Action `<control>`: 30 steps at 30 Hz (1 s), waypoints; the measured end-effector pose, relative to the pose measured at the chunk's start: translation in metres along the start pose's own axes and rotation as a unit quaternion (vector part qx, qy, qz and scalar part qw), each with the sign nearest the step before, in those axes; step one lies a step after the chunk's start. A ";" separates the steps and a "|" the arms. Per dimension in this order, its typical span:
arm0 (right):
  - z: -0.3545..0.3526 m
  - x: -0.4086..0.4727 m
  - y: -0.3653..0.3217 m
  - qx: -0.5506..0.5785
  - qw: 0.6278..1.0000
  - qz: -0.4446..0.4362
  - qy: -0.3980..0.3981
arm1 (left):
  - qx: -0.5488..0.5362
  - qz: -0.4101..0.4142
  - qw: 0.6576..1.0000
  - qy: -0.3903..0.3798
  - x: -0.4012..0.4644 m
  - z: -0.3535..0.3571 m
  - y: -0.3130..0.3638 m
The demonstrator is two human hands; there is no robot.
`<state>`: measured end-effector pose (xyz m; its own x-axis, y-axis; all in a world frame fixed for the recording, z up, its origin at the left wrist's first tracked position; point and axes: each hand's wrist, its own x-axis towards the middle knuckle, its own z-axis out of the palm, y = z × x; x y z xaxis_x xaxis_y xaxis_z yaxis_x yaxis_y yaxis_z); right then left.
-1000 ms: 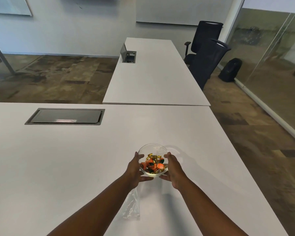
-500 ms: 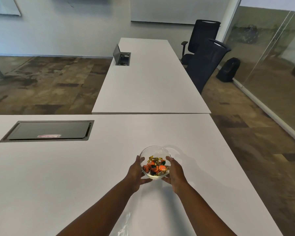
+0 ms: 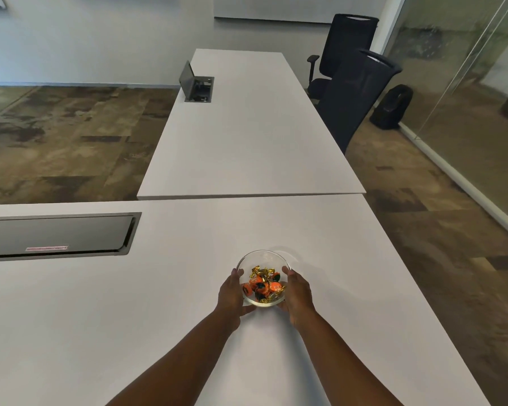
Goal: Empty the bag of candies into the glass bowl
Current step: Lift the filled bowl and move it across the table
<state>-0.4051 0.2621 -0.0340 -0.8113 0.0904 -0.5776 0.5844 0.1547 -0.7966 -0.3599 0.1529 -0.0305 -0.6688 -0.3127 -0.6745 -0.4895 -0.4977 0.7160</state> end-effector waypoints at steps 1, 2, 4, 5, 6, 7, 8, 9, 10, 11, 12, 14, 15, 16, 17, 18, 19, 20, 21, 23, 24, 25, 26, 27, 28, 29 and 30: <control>0.001 0.002 0.001 -0.001 1.000 -0.001 0.001 | -0.001 0.000 1.000 0.010 0.002 0.001 0.000; 0.002 0.004 0.002 -0.003 1.000 -0.001 0.004 | 0.001 0.001 1.000 0.023 0.005 0.003 0.000; 0.004 0.007 0.003 -0.005 1.000 -0.003 0.008 | 0.010 0.005 0.999 0.048 0.009 0.005 -0.001; 0.005 0.008 0.003 -0.006 1.000 -0.004 0.009 | 0.015 0.007 0.998 0.060 0.011 0.006 -0.002; 0.005 0.009 0.004 -0.006 1.000 -0.005 0.011 | 0.021 0.010 0.997 0.072 0.012 0.006 -0.003; 0.005 0.010 0.004 -0.005 1.000 -0.004 0.014 | 0.027 0.012 0.996 0.082 0.014 0.007 -0.003; 0.006 0.011 0.005 -0.004 1.000 -0.003 0.017 | 0.033 0.014 0.995 0.091 0.015 0.007 -0.004; 0.006 0.012 0.005 -0.003 1.000 -0.001 0.018 | 0.039 0.018 0.994 0.098 0.016 0.008 -0.005; 0.005 0.013 0.006 -0.003 1.000 -0.001 0.020 | 0.043 0.022 0.993 0.105 0.017 0.009 -0.005; 0.005 0.014 0.006 -0.004 1.000 -0.001 0.021 | 0.048 0.026 0.992 0.111 0.017 0.009 -0.005; 0.006 0.014 0.007 -0.004 1.000 0.000 0.022 | 0.052 0.028 0.991 0.118 0.017 0.010 -0.005; 0.006 0.015 0.007 -0.005 1.000 0.001 0.026 | 0.062 0.032 0.989 0.128 0.018 0.012 -0.005; 0.005 0.015 0.007 -0.005 1.000 0.001 0.027 | 0.068 0.032 0.989 0.131 0.018 0.013 -0.005; 0.006 0.016 0.008 -0.005 1.000 0.000 0.029 | 0.073 0.033 0.988 0.133 0.018 0.013 -0.004; 0.005 0.016 0.008 -0.006 1.000 0.001 0.029 | 0.078 0.034 0.987 0.134 0.019 0.013 -0.004; 0.005 0.017 0.009 -0.008 1.000 0.001 0.030 | 0.084 0.035 0.987 0.135 0.019 0.014 -0.004; 0.004 0.017 0.009 -0.010 1.000 0.001 0.030 | 0.090 0.036 0.986 0.135 0.019 0.014 -0.004; 0.004 0.017 0.009 -0.012 0.999 0.000 0.031 | 0.095 0.038 0.985 0.136 0.020 0.014 -0.003; 0.004 0.017 0.009 -0.013 0.999 -0.002 0.031 | 0.098 0.038 0.985 0.137 0.020 0.013 -0.003; 0.004 0.016 0.008 -0.019 0.999 -0.004 0.037 | 0.108 0.039 0.984 0.137 0.020 0.013 -0.002; 0.004 0.017 0.008 -0.020 0.999 -0.006 0.040 | 0.113 0.039 0.984 0.136 0.021 0.013 -0.001; 0.004 0.016 0.008 -0.020 0.999 -0.006 0.042 | 0.117 0.037 0.983 0.134 0.021 0.013 -0.001; 0.004 0.016 0.008 -0.022 0.999 -0.008 0.043 | 0.121 0.039 0.983 0.133 0.021 0.012 0.000; 0.003 0.016 0.007 -0.025 0.999 -0.010 0.044 | 0.127 0.040 0.982 0.133 0.021 0.012 0.001; 0.002 0.015 0.006 -0.029 0.999 -0.013 0.043 | 0.138 0.045 0.981 0.132 0.022 0.012 0.001; 0.002 0.016 0.007 -0.031 0.999 -0.018 0.038 | 0.150 0.048 0.979 0.130 0.023 0.010 0.001; 0.001 0.016 0.007 -0.036 0.998 -0.025 0.036 | 0.164 0.054 0.976 0.129 0.024 0.009 0.001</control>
<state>-0.4137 0.2634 -0.0492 -0.8397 0.1501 -0.5219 0.5431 0.2313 -0.8072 -0.3818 0.1524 -0.0448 -0.5838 -0.5645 -0.5835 -0.6047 -0.1771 0.7765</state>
